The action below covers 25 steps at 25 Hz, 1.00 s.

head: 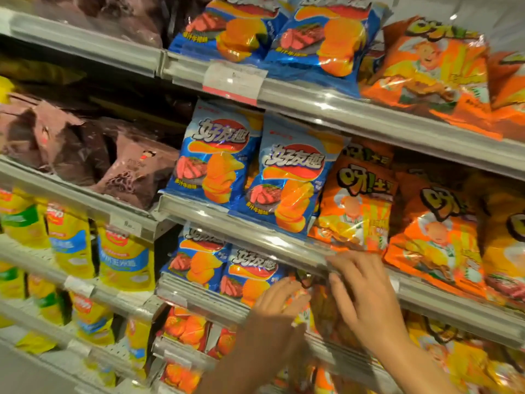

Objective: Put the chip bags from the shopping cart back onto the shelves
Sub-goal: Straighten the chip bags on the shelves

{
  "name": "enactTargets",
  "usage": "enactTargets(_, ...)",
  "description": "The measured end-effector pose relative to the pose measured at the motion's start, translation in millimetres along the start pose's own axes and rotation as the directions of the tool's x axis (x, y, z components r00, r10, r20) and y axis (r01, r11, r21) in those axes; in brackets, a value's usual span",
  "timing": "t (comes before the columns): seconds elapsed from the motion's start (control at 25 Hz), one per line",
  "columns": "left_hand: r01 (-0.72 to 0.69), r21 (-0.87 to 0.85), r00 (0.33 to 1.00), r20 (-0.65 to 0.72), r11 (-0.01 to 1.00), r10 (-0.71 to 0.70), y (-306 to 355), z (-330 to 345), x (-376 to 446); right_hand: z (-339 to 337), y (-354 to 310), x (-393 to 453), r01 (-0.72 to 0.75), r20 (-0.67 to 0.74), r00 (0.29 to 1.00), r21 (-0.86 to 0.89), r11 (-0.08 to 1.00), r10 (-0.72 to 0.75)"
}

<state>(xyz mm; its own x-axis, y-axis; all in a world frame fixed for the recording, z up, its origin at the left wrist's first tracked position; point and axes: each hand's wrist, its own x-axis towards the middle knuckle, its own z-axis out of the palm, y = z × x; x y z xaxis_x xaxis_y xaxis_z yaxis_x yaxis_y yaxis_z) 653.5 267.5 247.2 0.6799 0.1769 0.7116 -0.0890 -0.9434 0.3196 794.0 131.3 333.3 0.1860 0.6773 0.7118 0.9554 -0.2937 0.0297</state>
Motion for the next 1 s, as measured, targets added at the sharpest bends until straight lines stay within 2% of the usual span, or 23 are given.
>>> enactTargets(0.16, 0.159, 0.114, 0.973, 0.151, 0.981, -0.176, -37, 19, -46, 42, -12, -45, 0.084, 0.175, 0.981, 0.036, 0.996, -0.089)
enactTargets(0.24, 0.283, 0.141, 0.919, 0.244, 0.949, -0.310, -48, 30, -59, 57, -7, -61, 0.034, 0.269, 0.962, 0.014, 0.999, -0.036)
enactTargets(0.28, 0.302, 0.176, 0.890, 0.300, 0.937, -0.343, -52, 35, -65, 62, -2, -67, -0.003, 0.326, 0.945, -0.001, 1.000, 0.003)
enactTargets(0.44, 0.284, 0.240, 0.868, 0.346, 0.928, -0.355, -59, 48, -69, 70, 14, -77, -0.070, 0.546, 0.827, -0.143, 0.987, 0.137)
enactTargets(0.56, 0.257, 0.259, 0.864, 0.369, 0.931, -0.341, -60, 52, -74, 74, 16, -77, -0.069, 0.719, 0.657, -0.241, 0.968, 0.226)
enactTargets(0.64, 0.264, 0.210, 0.874, 0.361, 0.941, -0.326, -61, 52, -72, 74, 12, -76, -0.114, 0.747, 0.605, -0.261, 0.958, 0.276)
enactTargets(0.68, 0.264, 0.208, 0.870, 0.370, 0.942, -0.326, -62, 52, -72, 72, 8, -71, -0.141, 0.732, 0.621, -0.247, 0.959, 0.280)
enactTargets(0.76, 0.270, 0.237, 0.863, 0.371, 0.933, -0.344, -63, 49, -69, 69, -4, -56, -0.159, 0.655, 0.719, -0.170, 0.973, 0.232)
enactTargets(0.88, 0.289, 0.184, 0.924, 0.202, 0.939, -0.324, -69, 43, -58, 70, -23, -22, -0.003, 0.541, 0.838, -0.126, 0.992, 0.072)
enactTargets(0.92, 0.307, 0.182, 0.928, 0.162, 0.934, -0.336, -73, 42, -54, 73, -29, -9, 0.063, 0.518, 0.855, -0.151, 0.986, 0.025)
enactTargets(1.0, 0.331, 0.213, 0.913, 0.173, 0.919, -0.369, -83, 41, -48, 83, -34, 12, 0.110, 0.524, 0.852, -0.204, 0.973, 0.014)
